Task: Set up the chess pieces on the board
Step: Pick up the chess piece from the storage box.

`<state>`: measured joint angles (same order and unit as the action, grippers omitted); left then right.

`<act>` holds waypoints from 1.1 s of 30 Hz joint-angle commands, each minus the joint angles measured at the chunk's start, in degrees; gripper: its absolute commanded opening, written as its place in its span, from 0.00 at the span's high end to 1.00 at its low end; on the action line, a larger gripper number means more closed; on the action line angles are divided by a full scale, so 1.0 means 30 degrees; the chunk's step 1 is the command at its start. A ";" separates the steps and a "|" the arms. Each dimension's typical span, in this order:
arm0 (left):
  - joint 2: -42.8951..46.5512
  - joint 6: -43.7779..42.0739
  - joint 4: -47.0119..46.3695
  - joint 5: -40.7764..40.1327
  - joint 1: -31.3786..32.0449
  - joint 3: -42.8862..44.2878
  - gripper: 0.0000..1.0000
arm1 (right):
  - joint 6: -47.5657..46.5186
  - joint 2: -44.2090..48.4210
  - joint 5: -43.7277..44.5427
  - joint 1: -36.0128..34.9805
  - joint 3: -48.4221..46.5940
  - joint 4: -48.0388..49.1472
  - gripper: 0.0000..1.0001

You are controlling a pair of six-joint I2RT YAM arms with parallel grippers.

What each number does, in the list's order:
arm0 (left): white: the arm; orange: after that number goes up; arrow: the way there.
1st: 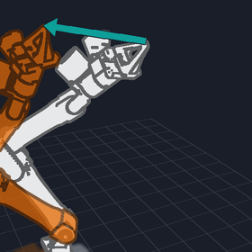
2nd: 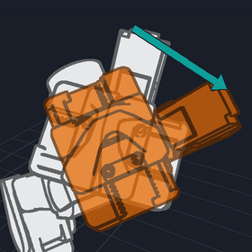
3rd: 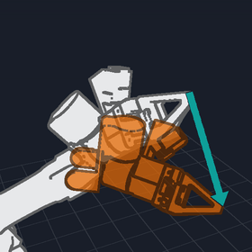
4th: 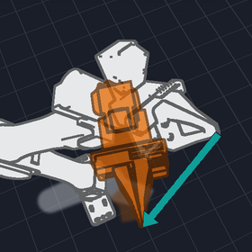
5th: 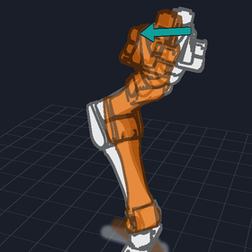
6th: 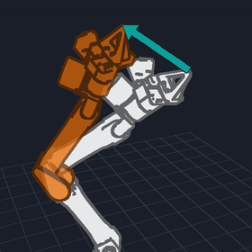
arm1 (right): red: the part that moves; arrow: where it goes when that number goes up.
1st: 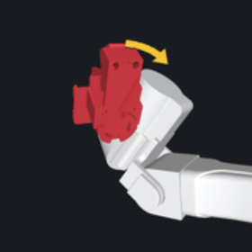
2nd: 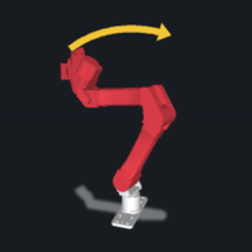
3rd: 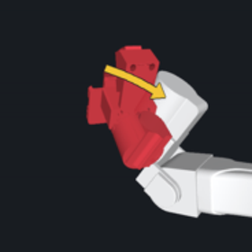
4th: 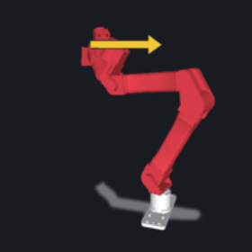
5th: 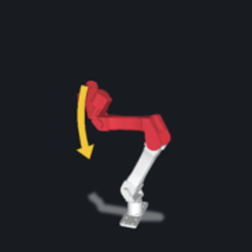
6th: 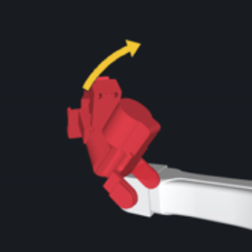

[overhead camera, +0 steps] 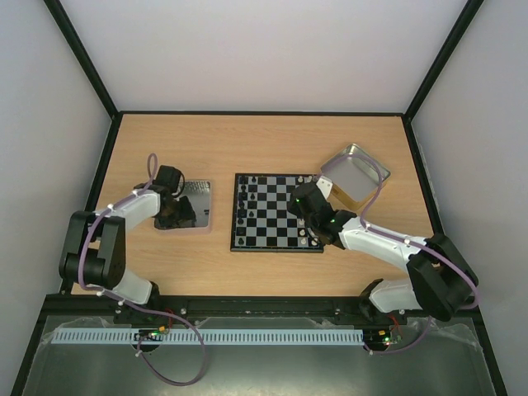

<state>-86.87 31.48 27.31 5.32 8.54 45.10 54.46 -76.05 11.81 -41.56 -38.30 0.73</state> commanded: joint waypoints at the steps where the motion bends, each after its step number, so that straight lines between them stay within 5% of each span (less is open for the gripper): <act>1: -0.0228 -0.0333 -0.0041 0.0650 -0.0092 0.0704 0.55 | 0.0111 -0.0226 0.0325 0.0101 -0.0356 0.0329 0.59; 18: -0.0948 0.0599 -0.0203 0.0516 0.0175 0.2178 0.55 | 0.0245 -0.0182 0.0428 0.0112 -0.0166 0.0254 0.59; 33: -0.0488 0.4318 -0.1717 0.0933 0.0988 0.0685 0.48 | -0.0185 -0.0443 0.0138 0.0093 -0.0236 0.0604 0.59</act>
<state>-88.18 41.06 24.03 7.14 11.00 47.18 54.41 -76.53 11.55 -41.56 -38.30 0.86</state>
